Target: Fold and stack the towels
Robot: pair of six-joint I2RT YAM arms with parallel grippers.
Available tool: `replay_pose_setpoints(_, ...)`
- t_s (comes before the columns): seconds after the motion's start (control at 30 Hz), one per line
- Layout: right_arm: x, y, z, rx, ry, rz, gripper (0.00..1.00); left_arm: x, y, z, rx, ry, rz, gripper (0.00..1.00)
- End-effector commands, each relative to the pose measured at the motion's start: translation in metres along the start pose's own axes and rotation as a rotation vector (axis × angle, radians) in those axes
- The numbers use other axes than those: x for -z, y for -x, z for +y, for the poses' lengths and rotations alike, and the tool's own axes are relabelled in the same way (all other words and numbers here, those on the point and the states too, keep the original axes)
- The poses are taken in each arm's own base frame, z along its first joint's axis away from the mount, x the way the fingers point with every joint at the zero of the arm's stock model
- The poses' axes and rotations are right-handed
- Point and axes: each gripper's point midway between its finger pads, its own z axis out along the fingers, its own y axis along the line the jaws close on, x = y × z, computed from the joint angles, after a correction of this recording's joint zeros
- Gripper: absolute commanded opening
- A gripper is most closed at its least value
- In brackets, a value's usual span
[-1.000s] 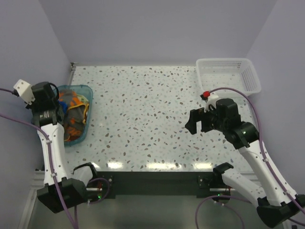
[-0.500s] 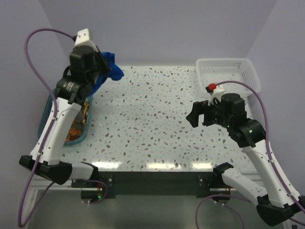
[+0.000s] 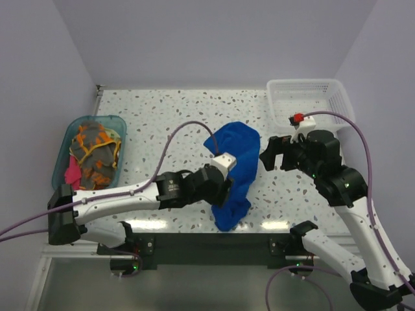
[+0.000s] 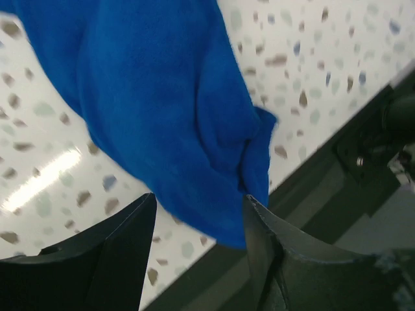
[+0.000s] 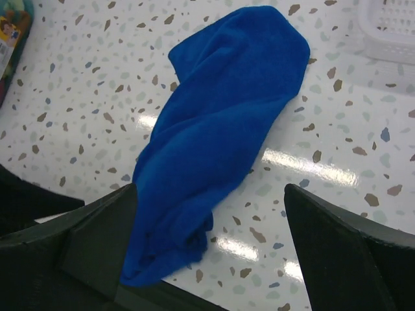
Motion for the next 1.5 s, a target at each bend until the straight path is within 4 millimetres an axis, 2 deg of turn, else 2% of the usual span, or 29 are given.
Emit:
replay_pose_setpoints(0.0,-0.007,-0.008,-0.011,-0.033,-0.069,0.019,0.99,0.012,-0.025,-0.028,0.070,-0.076,-0.010,0.62)
replay_pose_setpoints(0.03,-0.009,-0.009,-0.013,-0.035,-0.080,0.026,0.99,0.014,-0.028,-0.028,0.089,-0.077,-0.014,0.74)
replay_pose_setpoints(0.1,-0.018,-0.016,-0.021,-0.052,-0.122,0.052,0.99,0.020,-0.030,-0.022,0.139,-0.081,-0.042,0.82)
replay_pose_setpoints(0.2,-0.033,-0.024,-0.026,-0.077,-0.159,0.089,0.97,0.024,-0.018,0.005,0.189,0.024,-0.126,0.88)
replay_pose_setpoints(0.23,-0.038,-0.024,-0.027,-0.084,-0.165,0.092,0.95,0.022,-0.014,0.015,0.196,0.059,-0.137,0.88)
replay_pose_setpoints(0.27,-0.044,-0.027,-0.027,-0.097,-0.170,0.102,0.89,0.015,-0.004,0.034,0.215,0.109,-0.146,0.88)
replay_pose_setpoints(0.33,-0.059,-0.030,-0.027,-0.101,-0.172,0.123,0.83,0.004,0.006,0.054,0.251,0.146,-0.151,0.83)
replay_pose_setpoints(0.37,-0.065,-0.034,-0.029,-0.108,-0.178,0.135,0.75,-0.007,0.012,0.078,0.270,0.197,-0.154,0.80)
replay_pose_setpoints(0.4,-0.077,-0.038,-0.031,-0.111,-0.189,0.153,0.71,-0.015,0.022,0.087,0.282,0.209,-0.184,0.73)
replay_pose_setpoints(0.43,-0.082,-0.041,-0.031,-0.114,-0.191,0.163,0.68,-0.021,0.026,0.098,0.269,0.232,-0.188,0.70)
replay_pose_setpoints(0.47,-0.089,-0.049,-0.033,-0.119,-0.199,0.187,0.63,-0.035,0.033,0.119,0.284,0.284,-0.183,0.68)
replay_pose_setpoints(0.53,-0.103,-0.060,-0.033,-0.122,-0.198,0.228,0.59,-0.050,0.043,0.138,0.262,0.331,-0.177,0.61)
replay_pose_setpoints(0.6,-0.109,-0.070,-0.035,-0.120,-0.200,0.260,0.54,-0.075,0.053,0.157,0.252,0.390,-0.150,0.54)
replay_pose_setpoints(0.67,-0.118,-0.079,-0.036,-0.111,-0.201,0.287,0.51,-0.099,0.061,0.174,0.230,0.438,-0.128,0.53)
replay_pose_setpoints(0.83,-0.130,-0.088,-0.036,-0.107,-0.191,0.313,0.50,-0.146,0.066,0.199,0.183,0.482,-0.061,0.50)
replay_pose_setpoints(0.87,-0.132,-0.090,-0.036,-0.103,-0.189,0.322,0.50,-0.162,0.067,0.202,0.175,0.489,-0.046,0.50)
replay_pose_setpoints(0.97,-0.135,-0.090,-0.038,-0.091,-0.193,0.324,0.51,-0.187,0.061,0.207,0.141,0.494,0.004,0.50)
replay_pose_setpoints(1.07,-0.139,-0.091,-0.036,-0.090,-0.183,0.329,0.51,-0.203,0.053,0.210,0.123,0.503,0.042,0.50)
replay_pose_setpoints(1.27,-0.150,-0.094,-0.036,-0.077,-0.172,0.332,0.51,-0.221,0.036,0.222,0.098,0.550,0.089,0.52)
replay_pose_setpoints(1.47,-0.160,-0.102,-0.039,-0.069,-0.174,0.345,0.52,-0.223,0.005,0.238,0.088,0.634,0.161,0.53)
